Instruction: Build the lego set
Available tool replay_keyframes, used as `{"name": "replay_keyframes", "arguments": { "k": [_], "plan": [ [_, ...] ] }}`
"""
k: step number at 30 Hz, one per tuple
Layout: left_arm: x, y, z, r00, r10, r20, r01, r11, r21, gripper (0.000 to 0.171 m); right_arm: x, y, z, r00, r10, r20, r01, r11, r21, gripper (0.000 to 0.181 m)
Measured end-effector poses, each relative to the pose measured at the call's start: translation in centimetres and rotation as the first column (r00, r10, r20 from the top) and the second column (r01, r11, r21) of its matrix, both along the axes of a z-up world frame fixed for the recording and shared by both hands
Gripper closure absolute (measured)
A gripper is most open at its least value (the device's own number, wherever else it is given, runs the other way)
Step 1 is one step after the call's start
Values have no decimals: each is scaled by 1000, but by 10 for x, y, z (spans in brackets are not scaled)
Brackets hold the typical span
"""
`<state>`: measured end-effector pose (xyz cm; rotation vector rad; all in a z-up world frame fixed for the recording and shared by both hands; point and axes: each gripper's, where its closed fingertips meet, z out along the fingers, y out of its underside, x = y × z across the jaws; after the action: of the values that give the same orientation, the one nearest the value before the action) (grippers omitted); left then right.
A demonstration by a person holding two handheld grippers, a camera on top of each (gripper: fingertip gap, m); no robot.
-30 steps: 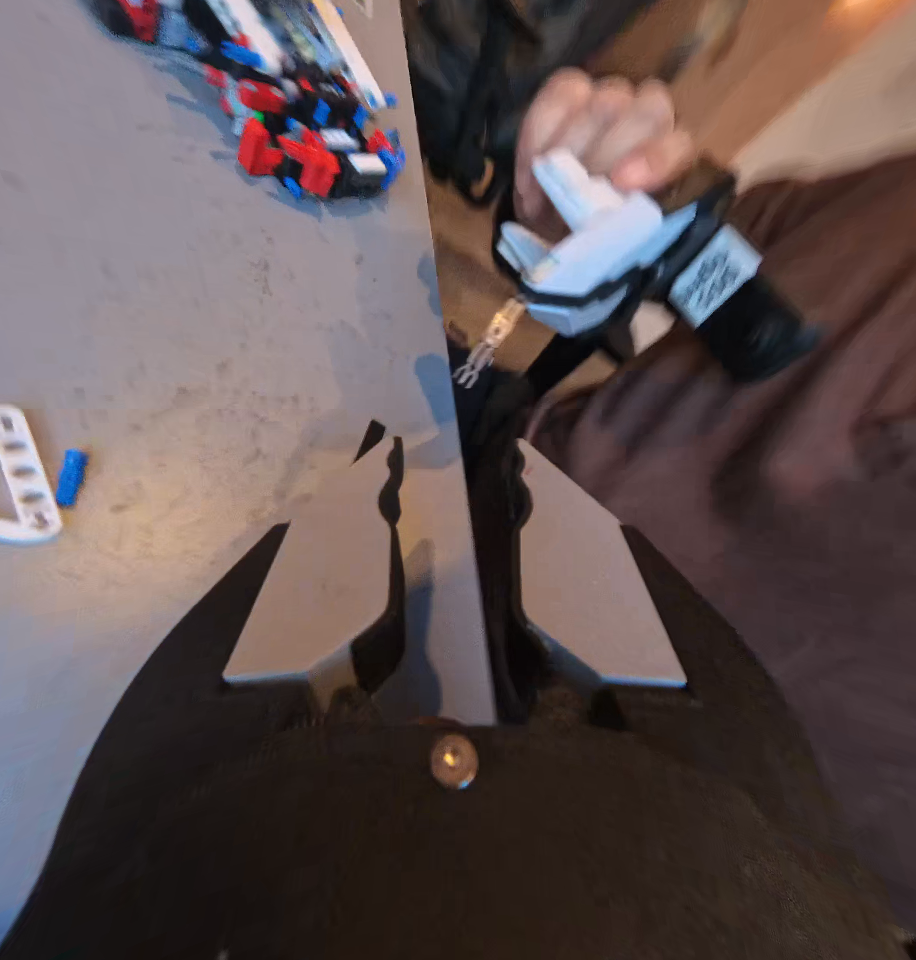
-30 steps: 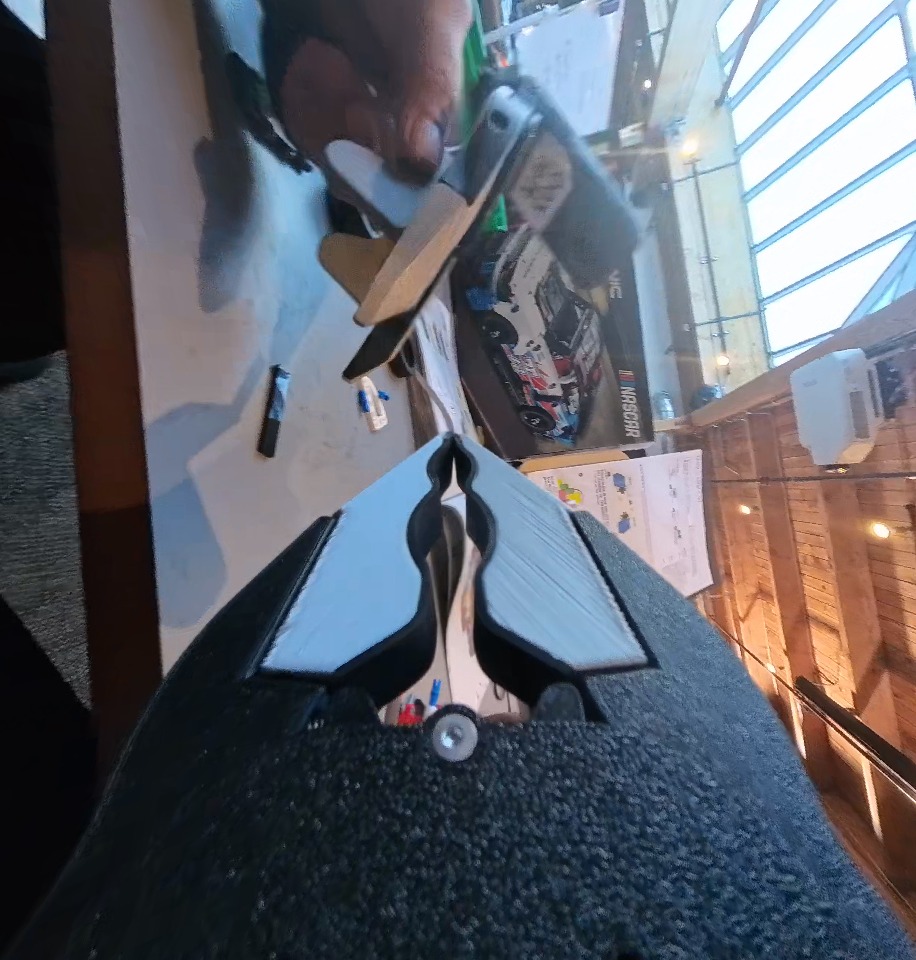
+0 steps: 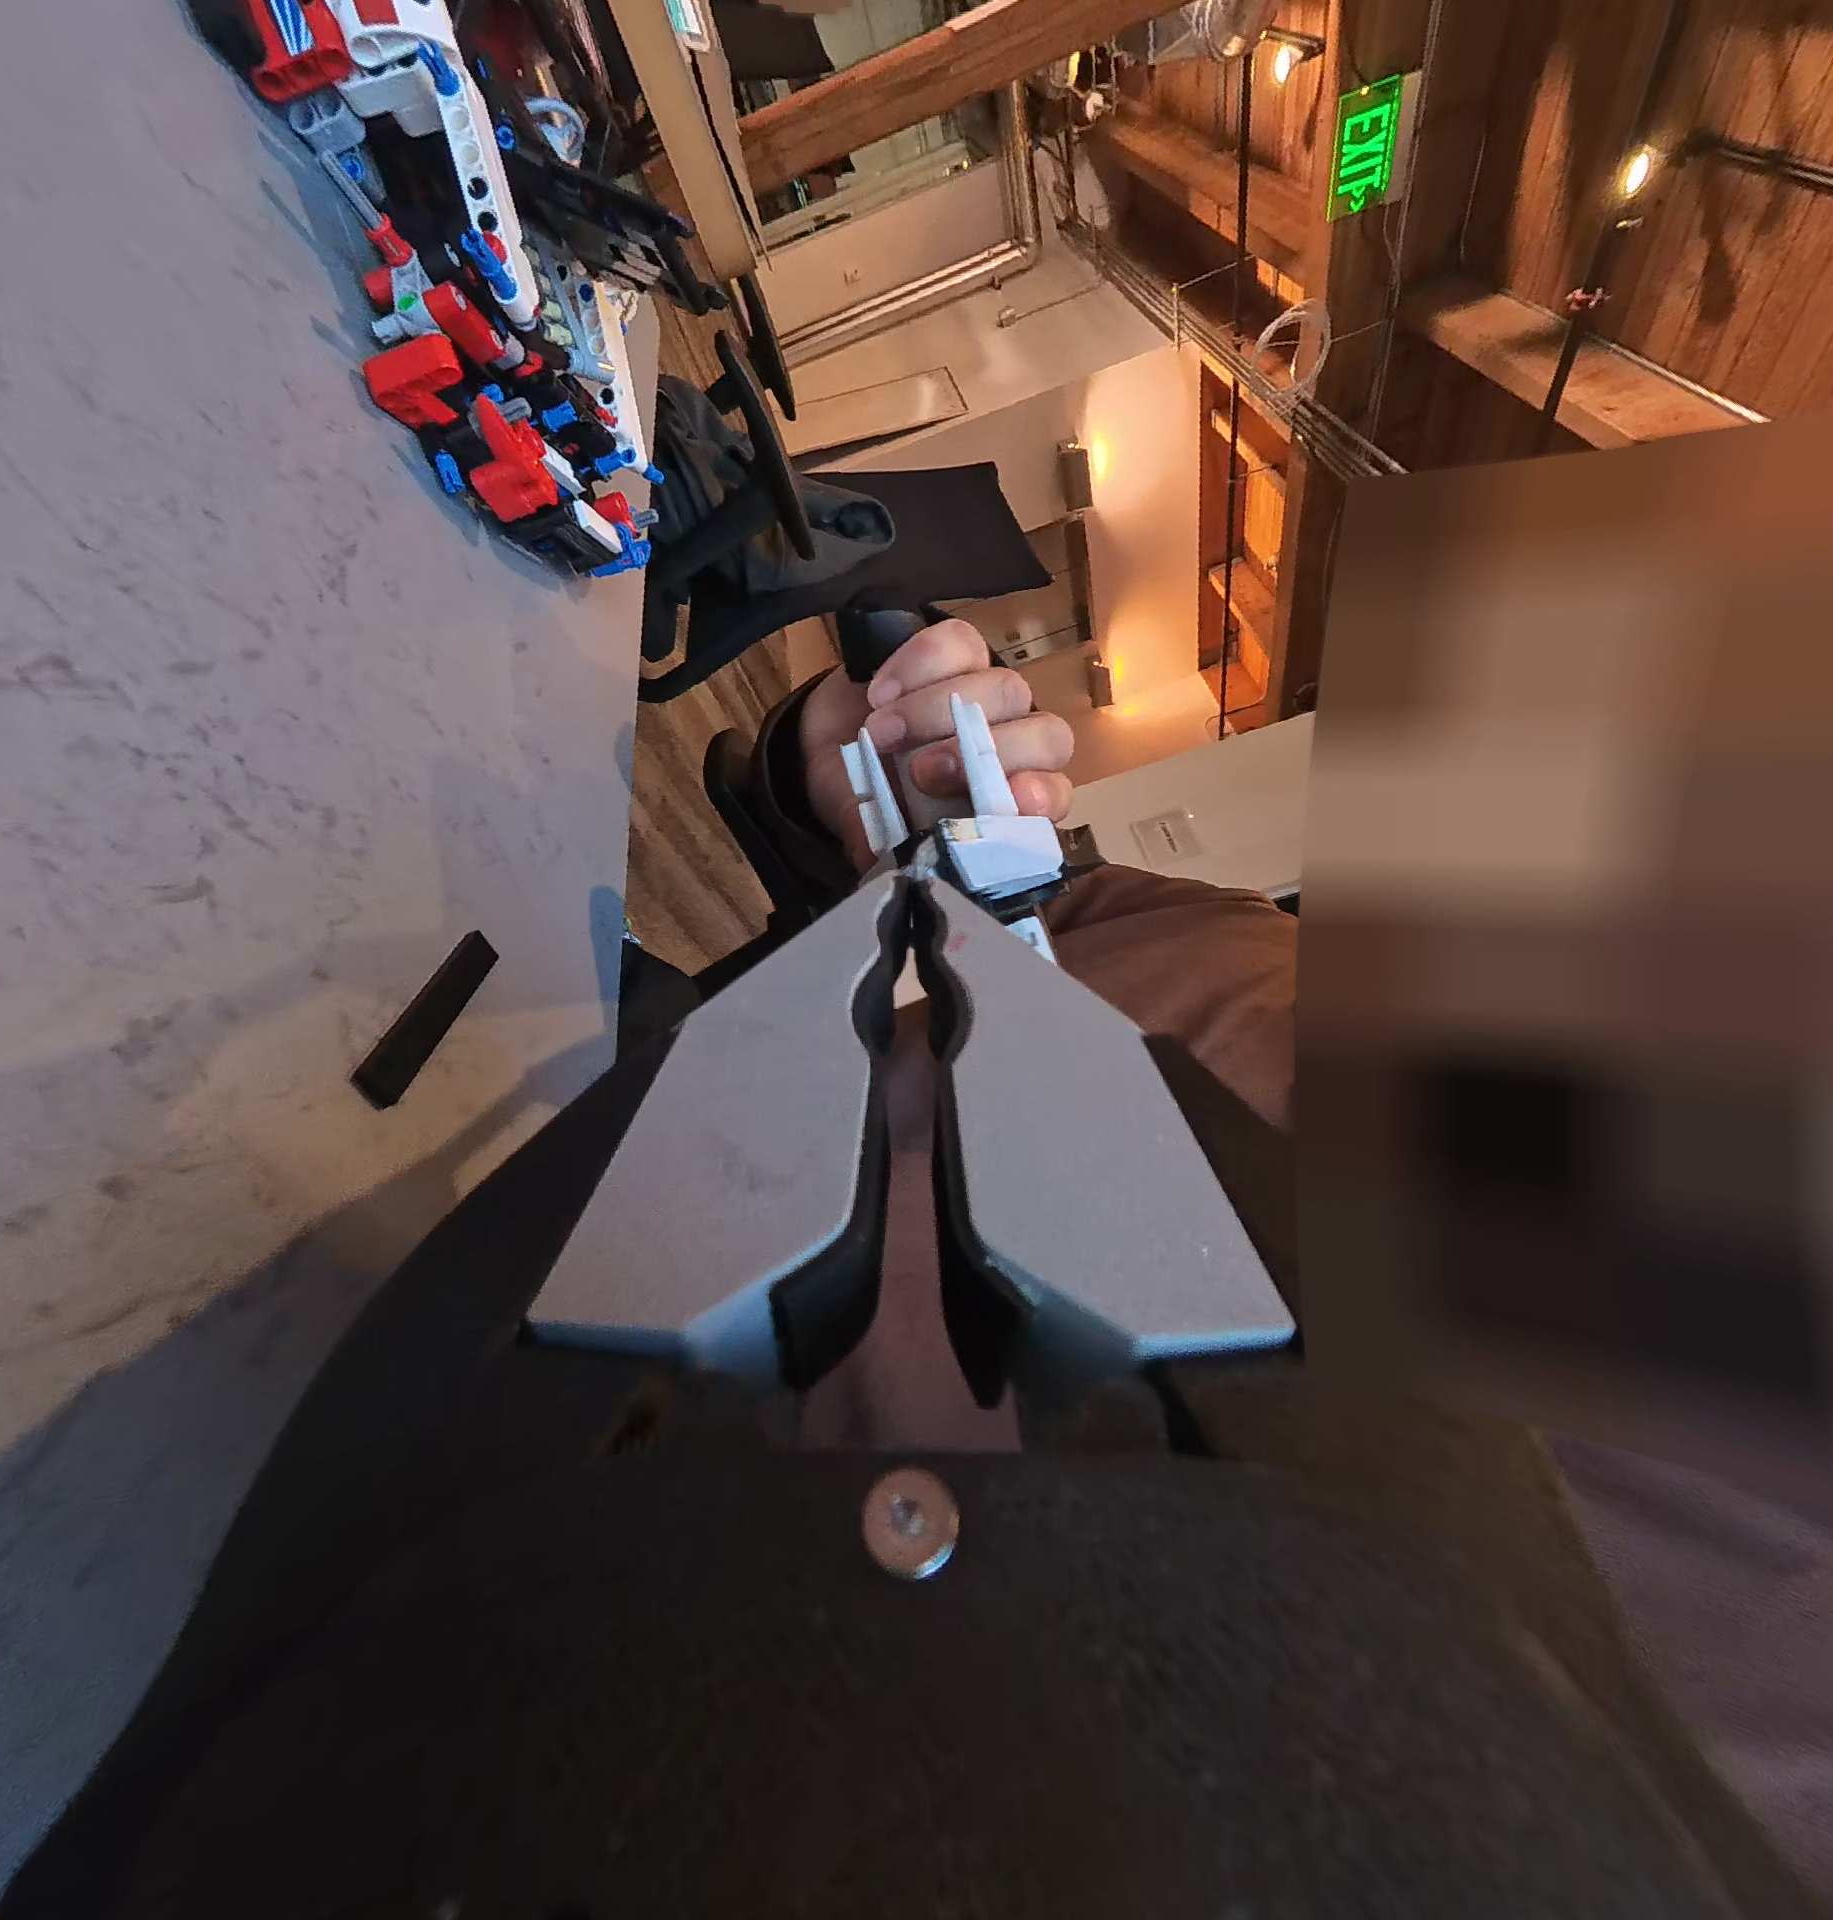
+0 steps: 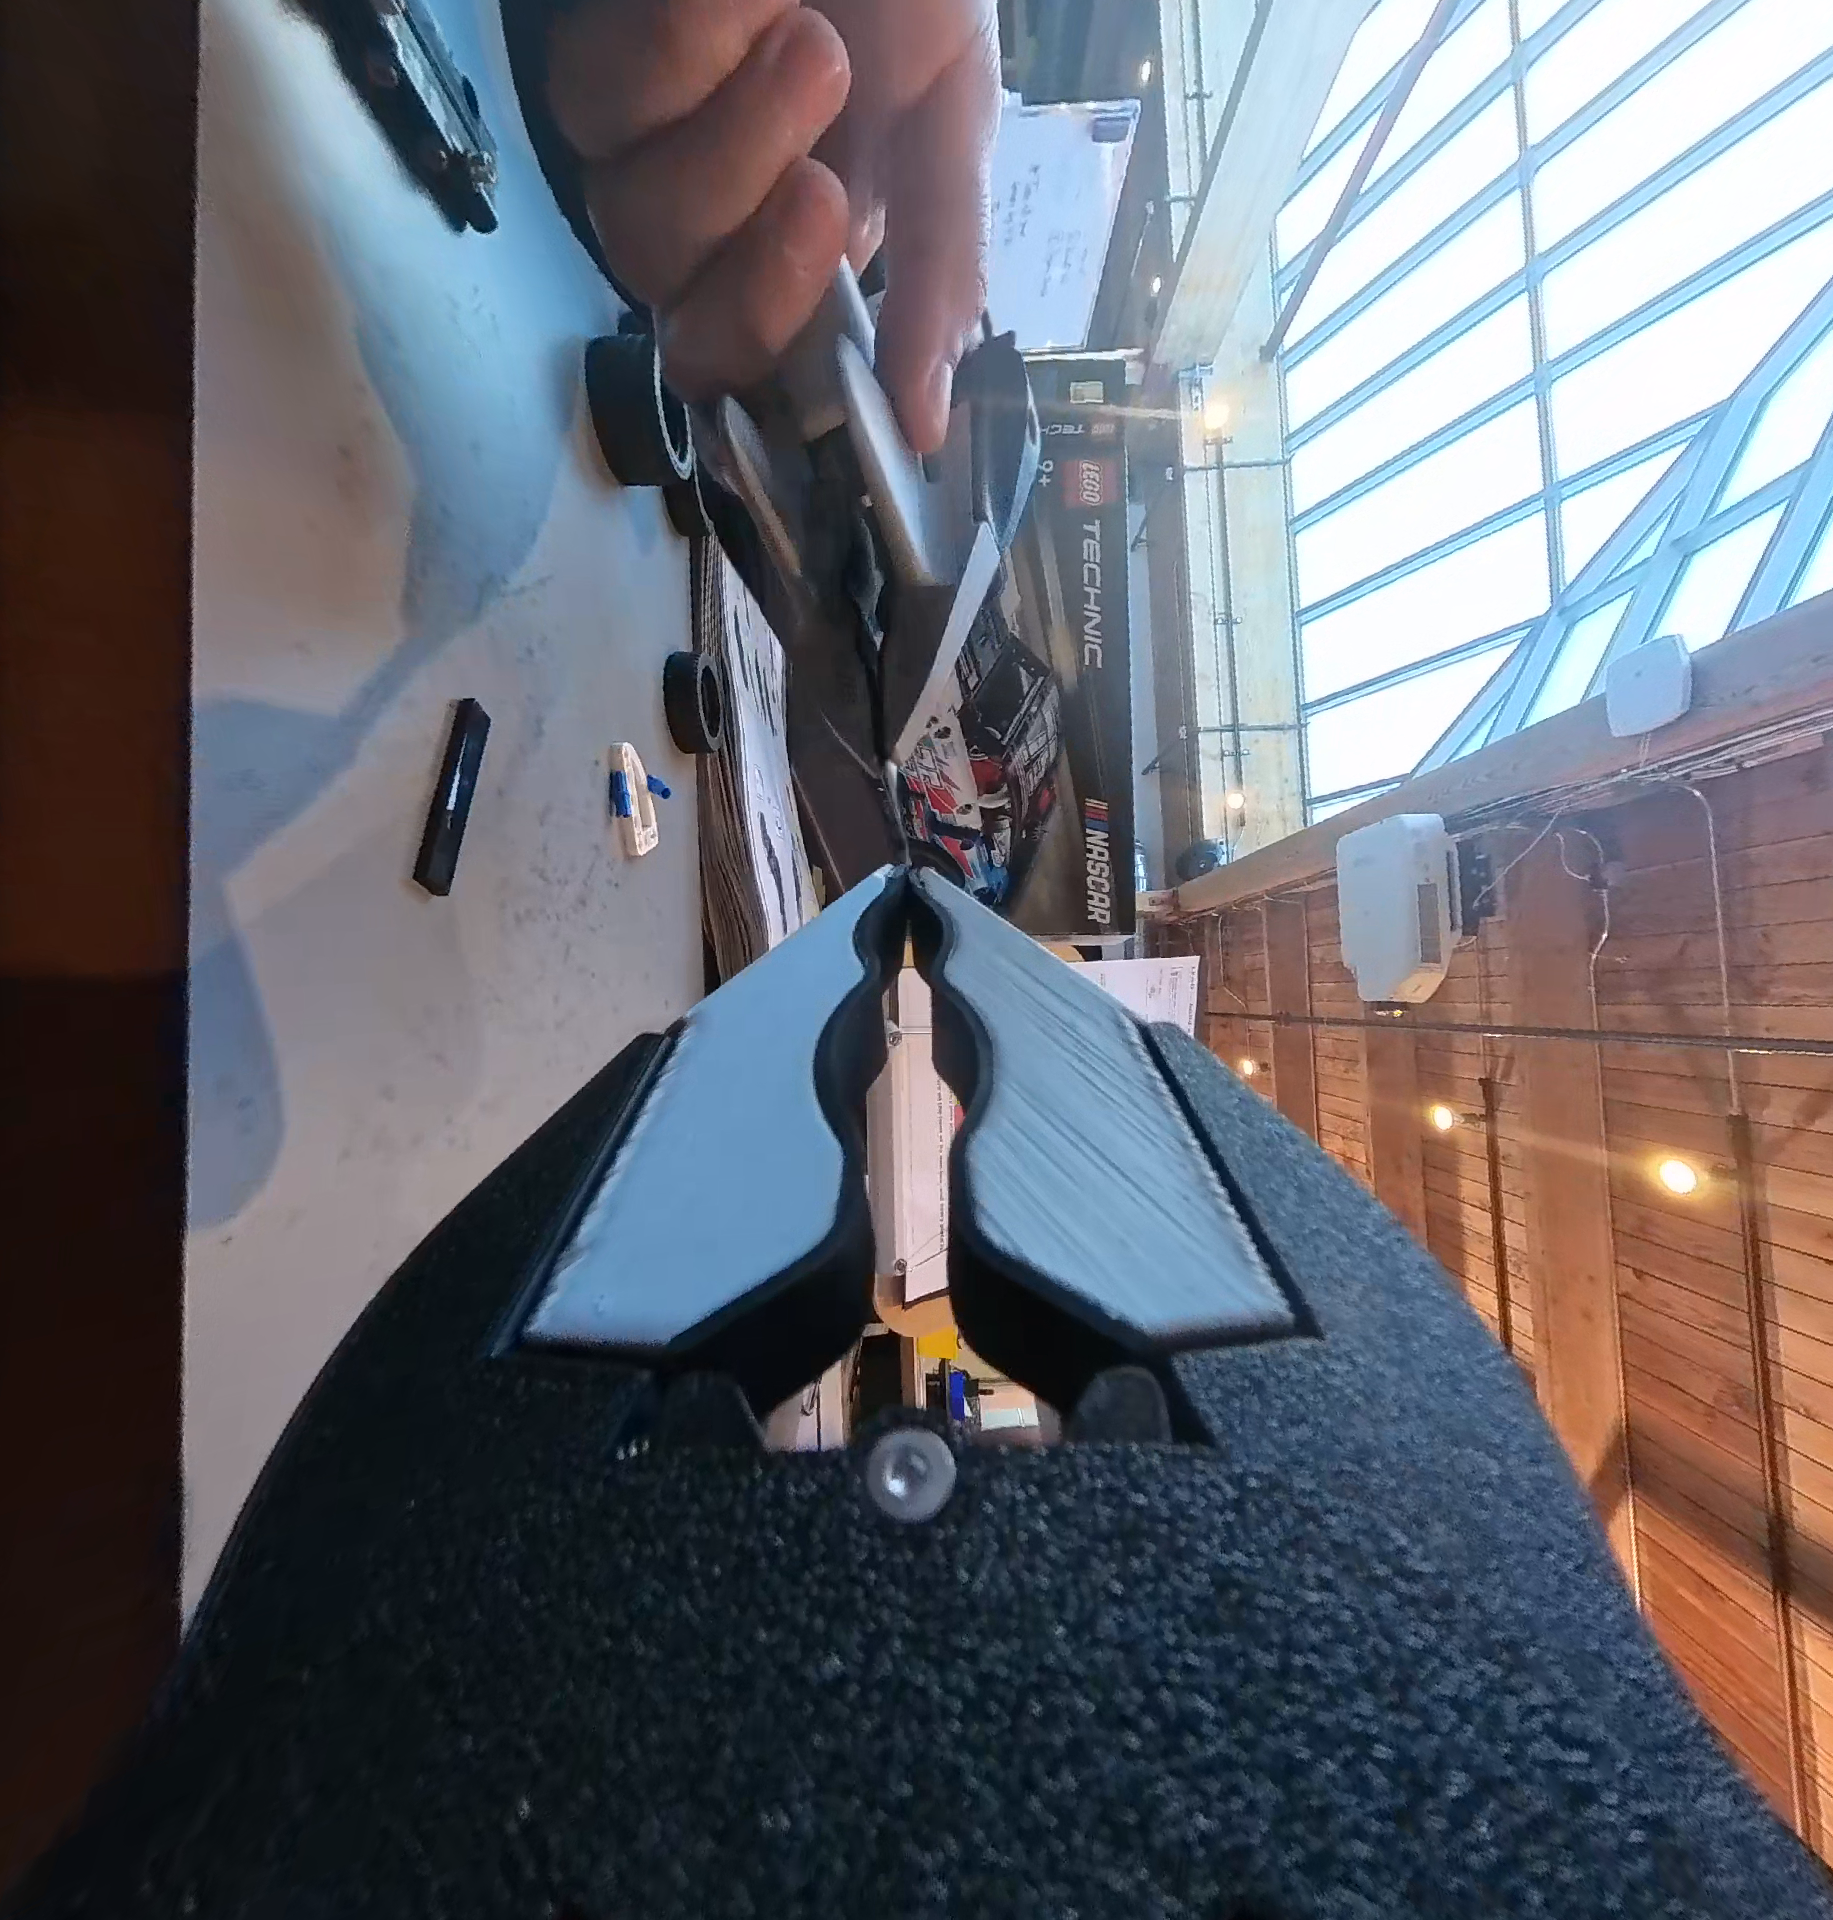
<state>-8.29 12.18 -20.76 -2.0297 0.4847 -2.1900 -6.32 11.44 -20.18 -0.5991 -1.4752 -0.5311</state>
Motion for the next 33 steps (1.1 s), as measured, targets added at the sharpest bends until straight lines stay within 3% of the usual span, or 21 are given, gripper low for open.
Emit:
{"name": "replay_keyframes", "arguments": {
  "k": [1, 5, 7, 8, 10, 12, 13, 14, 16, 18, 19, 20, 23, 33],
  "plan": [
    [0, 0, 0, 1000, 3, -7, -3, 1000, 11, 171, 0, 0, 0, 1000, 2, -4, -2, 1000, -3, 181],
    [0, 1, -4, 999, 14, -51, -11, 998, 62, 171, 0, 1, -1, 1000, -1, -16, 0, 999, -45, 180],
    [-2, 4, -6, 997, 32, -76, -26, 996, 81, 171, 2, 7, -4, 999, -23, -35, 20, 996, -87, 153],
    [-4, 8, -7, 994, 56, -90, -48, 995, 93, 171, 3, 10, -7, 999, -39, -33, 34, 991, -126, 150],
    [-11, 16, -8, 988, 106, -110, -92, 988, 122, 171, 7, 13, -13, 997, -52, -57, 36, 968, -248, 151],
    [-17, 21, -2, 985, 137, -102, -121, 981, 151, 171, 10, 15, -17, 987, -83, -137, 8, 880, -475, 153],
    [-19, 20, 3, 986, 141, -88, -124, 978, 169, 171, 12, 16, -19, 973, -123, -193, -28, 774, -633, 156],
    [-20, 19, 8, 987, 144, -73, -128, 974, 187, 171, 12, 17, -18, 950, -173, -259, -98, 624, -775, 155],
    [-20, 16, 16, 987, 149, -54, -133, 964, 230, 171, 10, 12, -10, 891, -250, -378, -318, 250, -914, 152],
    [-18, 11, 24, 989, 141, -31, -128, 956, 263, 171, 8, 5, 8, 825, -304, -477, -532, -130, -837, 153],
    [-17, 9, 28, 990, 142, -14, -133, 953, 272, 171, 8, 2, 19, 786, -327, -524, -611, -278, -742, 153],
    [-16, 7, 31, 990, 143, 2, -138, 952, 274, 171, 10, 2, 26, 753, -354, -554, -657, -372, -655, 157],
    [-13, 3, 37, 987, 153, 39, -158, 951, 267, 171, 7, 6, 20, 736, -413, -536, -676, -457, -577, 168],
    [-12, -1, 34, 985, 159, 62, -170, 956, 238, 171, -9, 3, 21, 735, -419, -532, -676, -510, -532, 167]
  ]
}}
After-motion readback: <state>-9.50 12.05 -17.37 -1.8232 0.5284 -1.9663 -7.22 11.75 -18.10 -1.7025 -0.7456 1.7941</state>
